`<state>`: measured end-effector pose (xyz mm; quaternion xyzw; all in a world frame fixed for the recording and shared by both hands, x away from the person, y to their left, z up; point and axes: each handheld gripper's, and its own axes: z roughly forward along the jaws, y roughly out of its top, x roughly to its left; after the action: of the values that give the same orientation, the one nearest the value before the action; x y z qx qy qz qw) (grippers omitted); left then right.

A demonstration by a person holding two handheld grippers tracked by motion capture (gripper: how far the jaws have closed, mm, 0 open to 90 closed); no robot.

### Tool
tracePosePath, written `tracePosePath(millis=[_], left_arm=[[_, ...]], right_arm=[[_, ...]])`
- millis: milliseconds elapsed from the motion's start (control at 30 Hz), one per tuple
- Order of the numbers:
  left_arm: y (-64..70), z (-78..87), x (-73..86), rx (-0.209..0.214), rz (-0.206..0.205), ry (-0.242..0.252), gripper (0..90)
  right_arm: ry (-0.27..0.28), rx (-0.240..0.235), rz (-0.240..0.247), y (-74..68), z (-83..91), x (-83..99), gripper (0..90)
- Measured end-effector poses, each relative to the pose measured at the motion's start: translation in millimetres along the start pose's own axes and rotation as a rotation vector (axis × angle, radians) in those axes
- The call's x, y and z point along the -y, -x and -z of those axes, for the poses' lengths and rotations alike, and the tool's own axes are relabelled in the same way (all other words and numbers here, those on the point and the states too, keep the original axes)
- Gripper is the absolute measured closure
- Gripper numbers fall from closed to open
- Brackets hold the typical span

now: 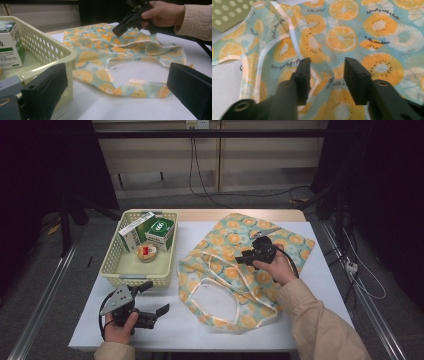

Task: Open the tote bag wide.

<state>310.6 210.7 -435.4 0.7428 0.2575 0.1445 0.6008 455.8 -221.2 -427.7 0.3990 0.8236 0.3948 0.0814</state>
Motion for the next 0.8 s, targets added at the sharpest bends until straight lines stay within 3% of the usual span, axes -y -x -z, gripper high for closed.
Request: tracePosePath(millis=[67,300,467,600,633,733,800], left_arm=[[0.3,-0.5,-0.2,0.002,0.001,0.000,2.9],[0.6,-0.5,-0.3,0.002,0.002,0.002,2.9],[1.9,-1.9,-1.1,0.004,-0.006,-0.004,2.9],[2.4,-2.4,-0.9,0.006,-0.003,-0.006,3.0],[2.4,-2.4,-0.8,0.005,-0.002,-0.006,2.9],[2.9,-2.2,-1.0,0.006,-0.001,-0.007,2.9],[2.8,-2.2,-0.9,0.010,-0.002,-0.008,2.9]], right_arm=[[0.014,-0.008,0.011,-3.9,3.2,0.4,47.2],[0.019,-0.051,0.111,-35.8,12.2,10.3,48.0],[0.024,-0.106,0.157,-58.8,18.5,16.9,63.2],[-0.035,-0.128,0.208,-73.7,13.7,27.4,73.9],[-0.063,-0.112,0.226,-75.5,10.7,30.5,75.1],[-0.103,-0.085,0.213,-70.2,1.3,40.1,74.7],[-0.105,-0.114,0.165,-65.0,-3.7,46.5,71.2]])
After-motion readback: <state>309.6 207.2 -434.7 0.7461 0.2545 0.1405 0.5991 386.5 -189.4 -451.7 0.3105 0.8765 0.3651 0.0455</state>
